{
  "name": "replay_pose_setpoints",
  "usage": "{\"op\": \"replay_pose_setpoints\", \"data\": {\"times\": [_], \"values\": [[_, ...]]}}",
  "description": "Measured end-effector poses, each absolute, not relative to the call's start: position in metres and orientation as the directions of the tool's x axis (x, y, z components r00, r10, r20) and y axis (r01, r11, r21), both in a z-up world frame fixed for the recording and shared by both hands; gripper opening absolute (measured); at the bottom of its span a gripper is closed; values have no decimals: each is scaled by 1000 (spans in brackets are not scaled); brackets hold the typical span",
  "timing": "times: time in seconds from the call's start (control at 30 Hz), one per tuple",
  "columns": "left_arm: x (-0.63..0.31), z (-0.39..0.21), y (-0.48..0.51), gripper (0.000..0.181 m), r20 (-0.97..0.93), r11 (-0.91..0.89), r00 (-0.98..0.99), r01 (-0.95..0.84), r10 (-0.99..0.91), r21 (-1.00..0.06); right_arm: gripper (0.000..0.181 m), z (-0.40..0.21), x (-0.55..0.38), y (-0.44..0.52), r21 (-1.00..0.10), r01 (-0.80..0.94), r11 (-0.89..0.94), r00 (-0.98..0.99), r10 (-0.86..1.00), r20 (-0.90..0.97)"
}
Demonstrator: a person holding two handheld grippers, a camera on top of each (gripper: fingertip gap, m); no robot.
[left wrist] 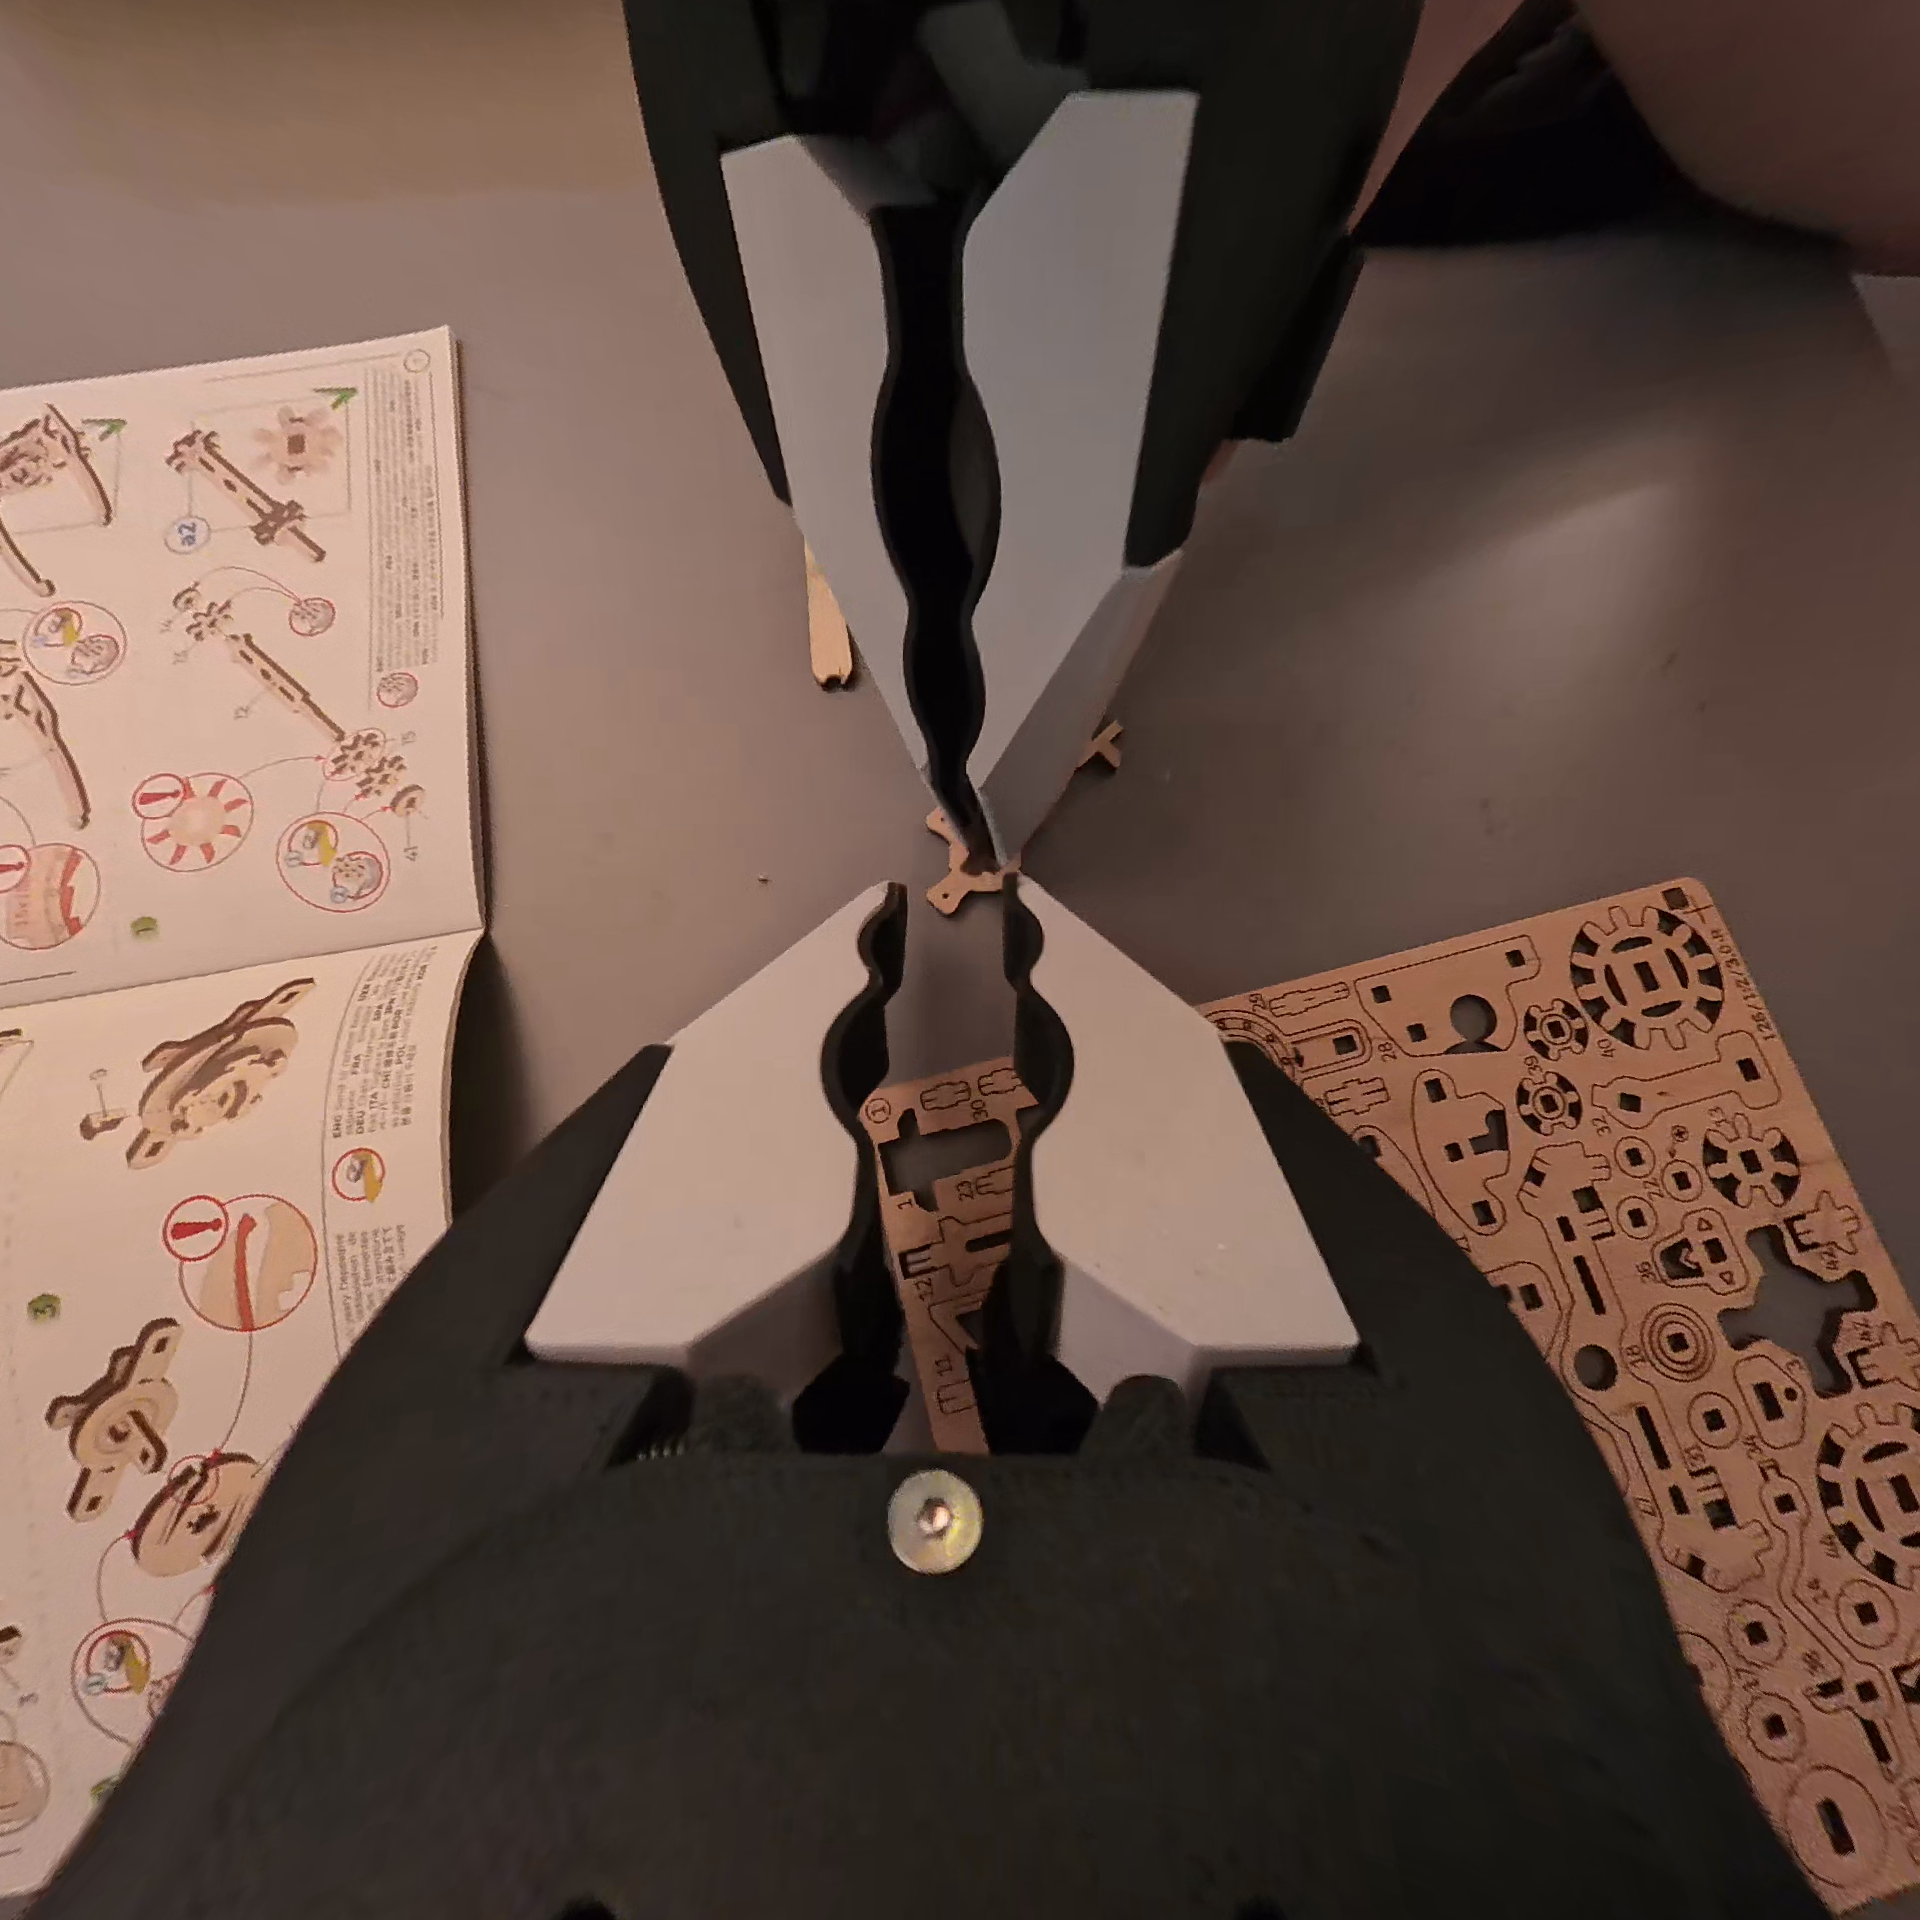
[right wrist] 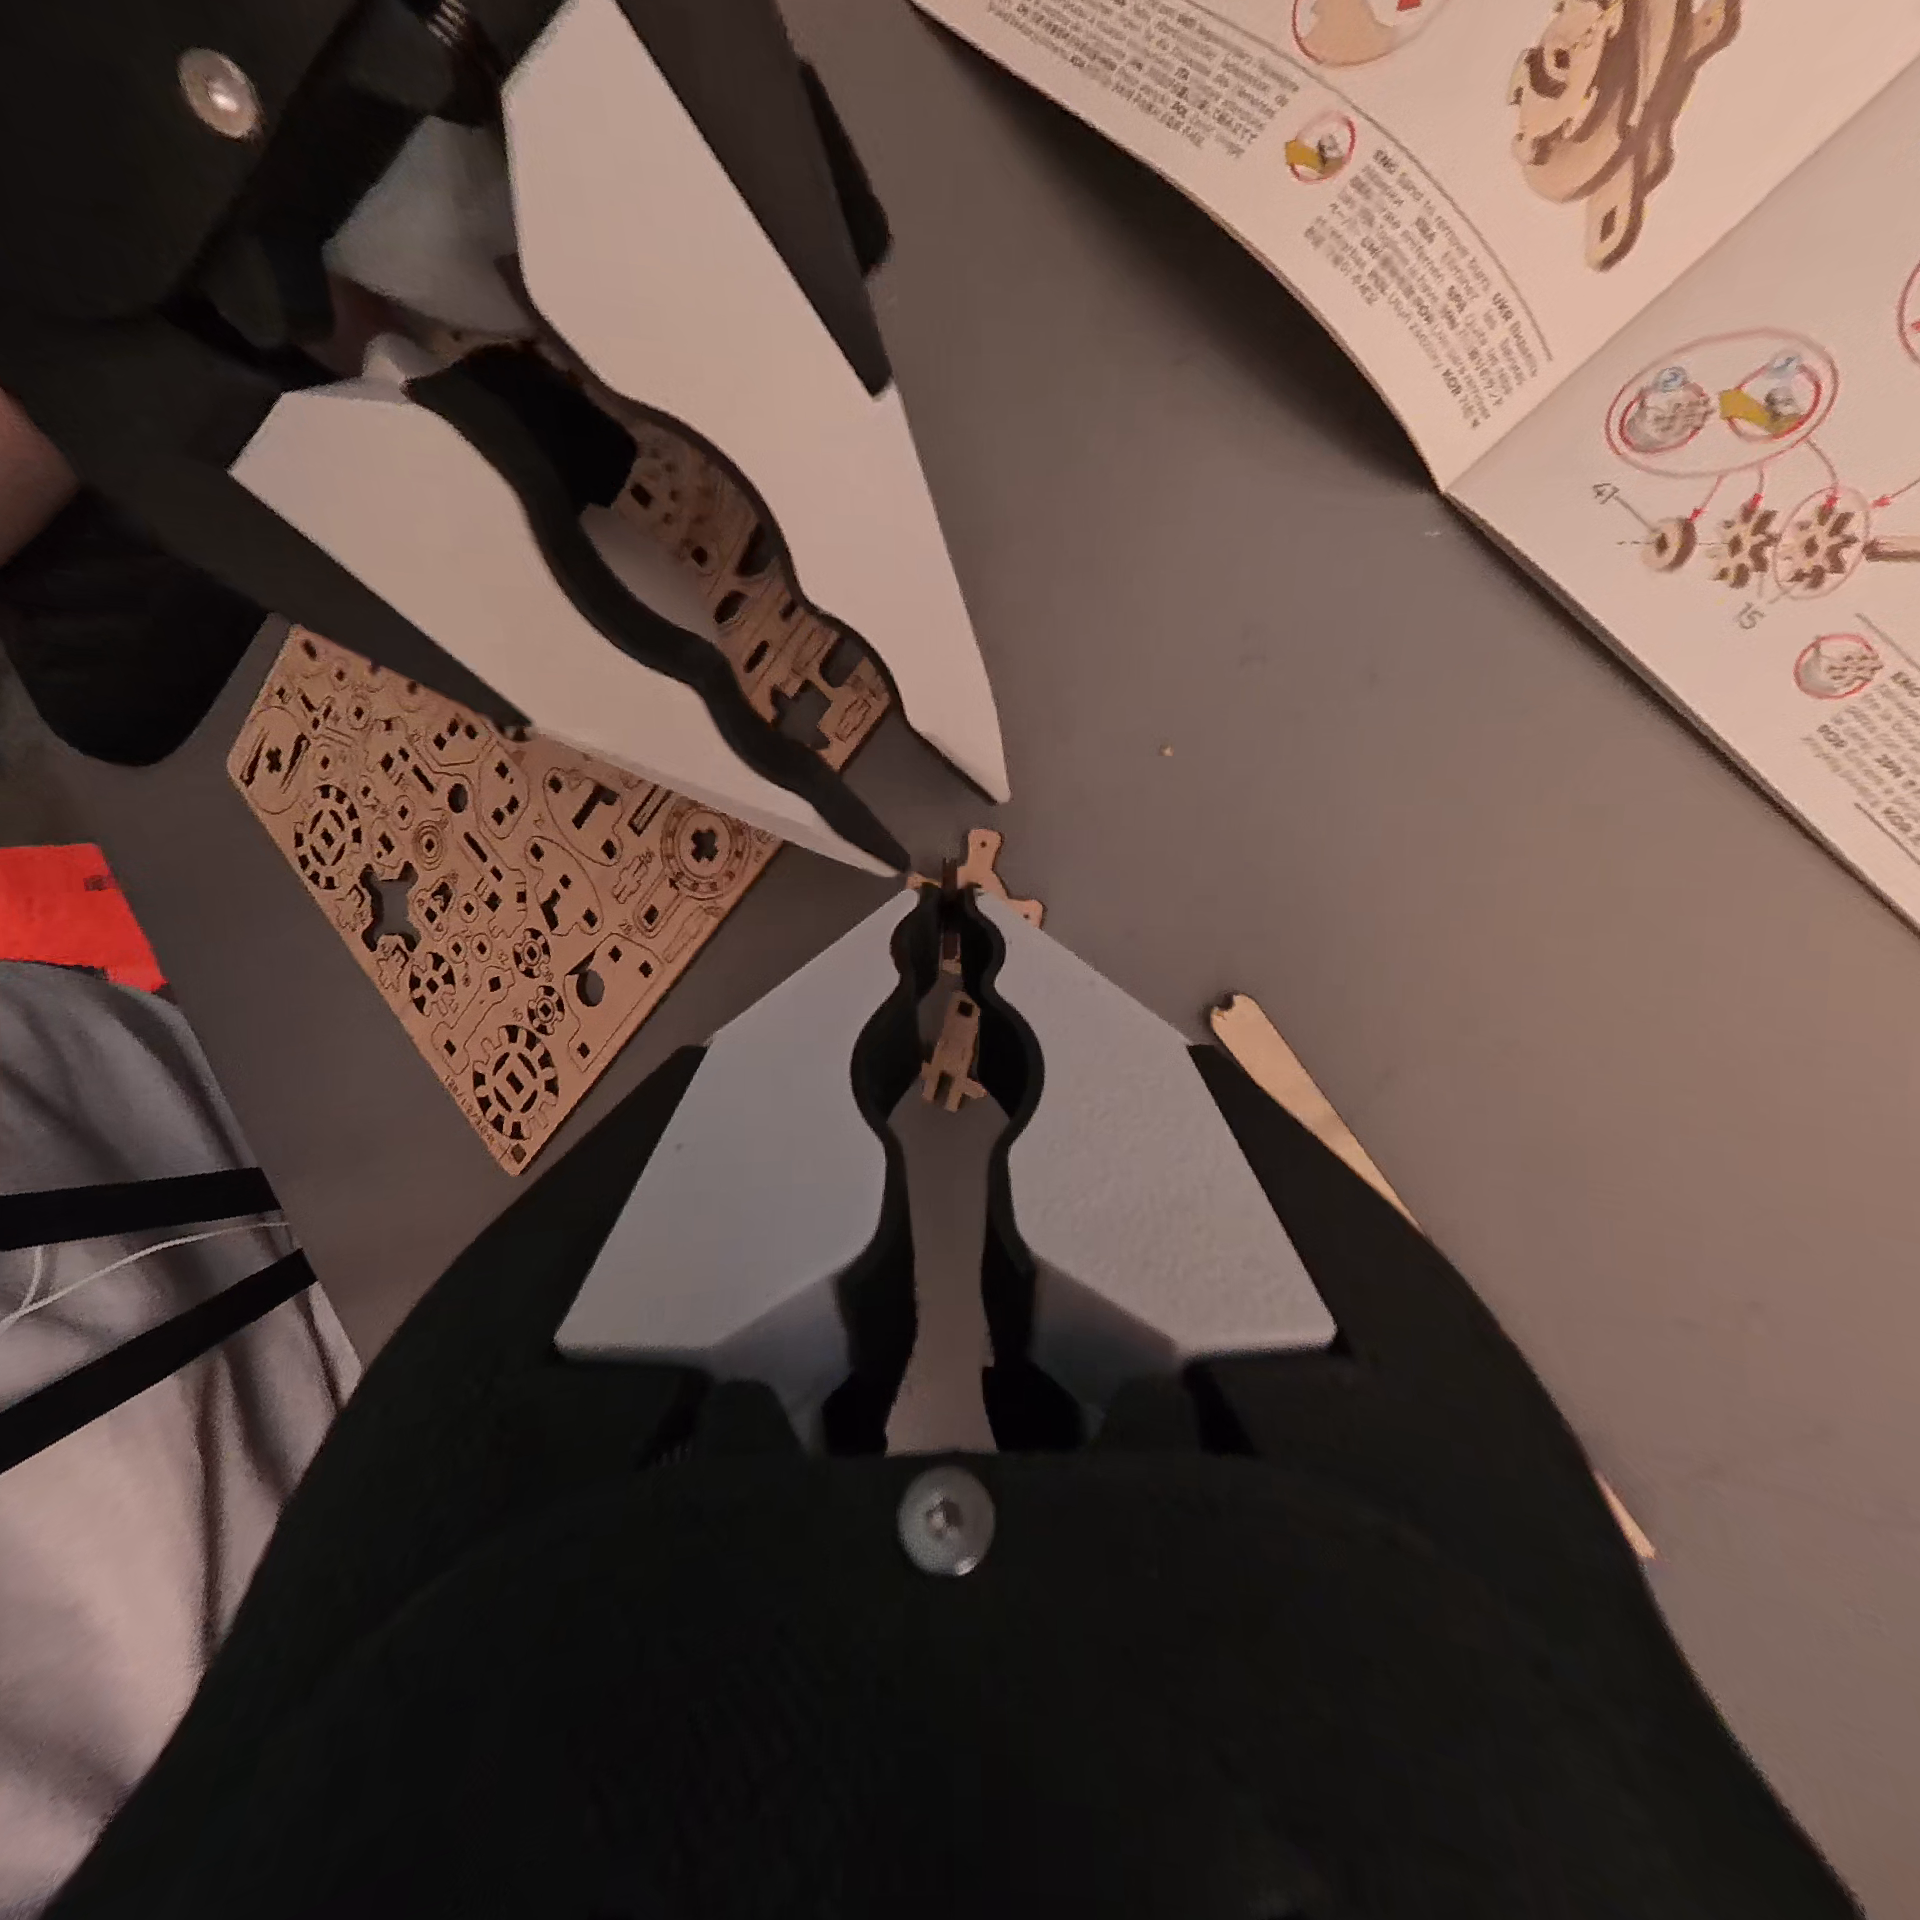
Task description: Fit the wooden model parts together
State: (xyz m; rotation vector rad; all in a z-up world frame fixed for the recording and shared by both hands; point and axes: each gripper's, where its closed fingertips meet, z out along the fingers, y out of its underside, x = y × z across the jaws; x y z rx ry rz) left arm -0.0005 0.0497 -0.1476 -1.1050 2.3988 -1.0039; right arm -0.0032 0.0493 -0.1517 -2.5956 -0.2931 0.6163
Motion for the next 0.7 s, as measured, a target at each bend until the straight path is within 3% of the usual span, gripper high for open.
{"op": "replay_pose_setpoints", "data": {"times": [0.23,0.4,0.7], "values": [[-4,-138,42,6,92,394,-676,-528,-731,-753,1,-136,-8,50,-559,125,-819,846,383,-371],[-9,-131,37,12,160,350,-695,-531,-701,-772,2,-129,-14,50,-596,131,-793,814,429,-392],[-20,-124,29,6,179,354,-745,-496,-643,-792,2,-123,-25,43,-646,195,-738,752,536,-385]]}}
